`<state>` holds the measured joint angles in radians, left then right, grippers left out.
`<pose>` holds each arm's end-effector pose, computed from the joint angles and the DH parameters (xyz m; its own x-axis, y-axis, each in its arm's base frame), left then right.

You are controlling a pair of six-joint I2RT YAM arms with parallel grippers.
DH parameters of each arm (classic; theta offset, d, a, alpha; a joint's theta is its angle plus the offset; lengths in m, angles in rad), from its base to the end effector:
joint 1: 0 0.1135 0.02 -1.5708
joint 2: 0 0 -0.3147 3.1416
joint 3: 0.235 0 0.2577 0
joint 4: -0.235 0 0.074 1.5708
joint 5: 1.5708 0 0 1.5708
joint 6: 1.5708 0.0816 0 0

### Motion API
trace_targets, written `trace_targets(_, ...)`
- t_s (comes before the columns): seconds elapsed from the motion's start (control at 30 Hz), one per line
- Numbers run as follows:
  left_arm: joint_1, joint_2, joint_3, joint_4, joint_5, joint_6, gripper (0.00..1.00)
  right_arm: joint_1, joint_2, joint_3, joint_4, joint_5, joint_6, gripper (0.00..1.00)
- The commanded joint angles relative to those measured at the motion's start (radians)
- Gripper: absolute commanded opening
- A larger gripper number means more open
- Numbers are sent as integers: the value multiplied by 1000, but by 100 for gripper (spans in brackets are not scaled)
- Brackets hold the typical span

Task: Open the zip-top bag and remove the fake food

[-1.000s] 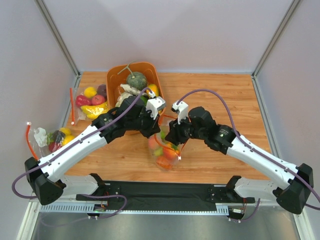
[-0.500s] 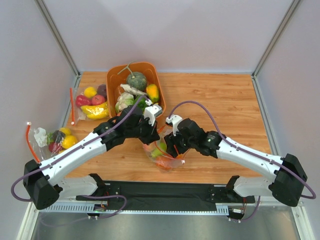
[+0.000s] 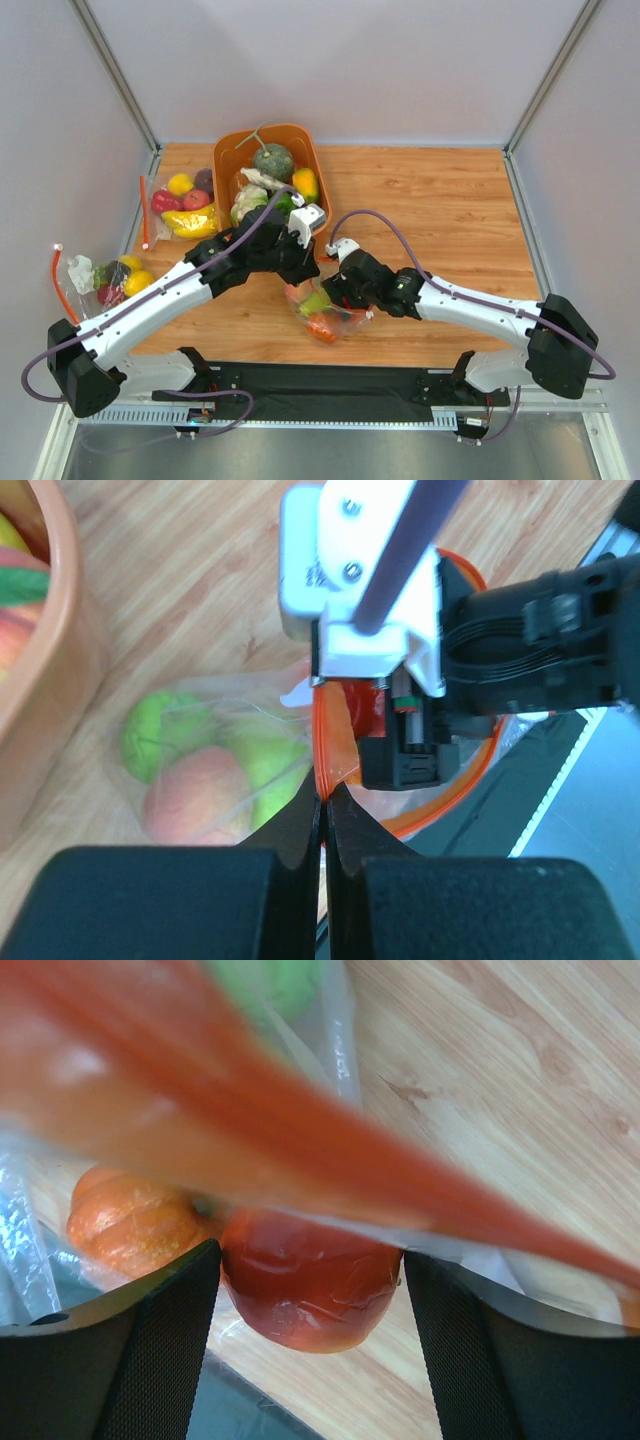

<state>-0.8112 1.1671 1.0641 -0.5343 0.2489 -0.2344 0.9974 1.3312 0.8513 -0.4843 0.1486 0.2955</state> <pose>0.1747 -0.2132 0.3457 -0.5934 0.2980 -0.7477 0.7210 0.6097 -0.3292 0.1640 0.2316 0.2296 -0.6550 -0.4834 -0.5808 -0.6212 0.7821 0.0496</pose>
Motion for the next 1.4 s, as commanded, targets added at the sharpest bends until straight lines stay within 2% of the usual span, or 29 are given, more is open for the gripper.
trace_targets(0.0, 3, 12, 69, 2, -13, 52, 0, 1, 36, -27, 12, 37, 53, 77)
trace_targets(0.3, 3, -6, -1, 76, 7, 41, 0, 1, 94, -92, 102, 25, 80, 77)
trace_targets(0.37, 3, -4, -13, 82, 4, 44, 0, 1, 88, -95, 108, 29, 82, 67)
trace_targets(0.4, 3, -6, -19, 83, 3, 43, 0, 1, 63, -95, 107, 34, 82, 59)
trace_targets(0.43, 4, -4, -23, 83, 0, 43, 0, 1, 43, -92, 107, 40, 80, 44)
trace_targets(0.53, 3, -4, -39, 88, -10, 40, 0, 0, -44, -87, 95, 75, 79, 26)
trace_targets(0.63, 3, -4, -46, 94, -17, 33, 0, 0, -137, -83, 87, 92, 83, 18)
trace_targets(0.83, 3, 0, -53, 88, -48, 35, 0, -11, -269, -72, 107, 23, 105, 16)
trace_targets(1.1, 3, 16, -47, 69, -77, 49, 0, -20, -346, -24, 153, -125, 108, 16)
trace_targets(1.27, 3, 20, -47, 63, -83, 50, 0, -59, -421, -23, 278, -211, 148, 13)
trace_targets(1.37, 3, 19, -43, 60, -88, 50, 0, -71, -437, -5, 328, -207, 142, 10)
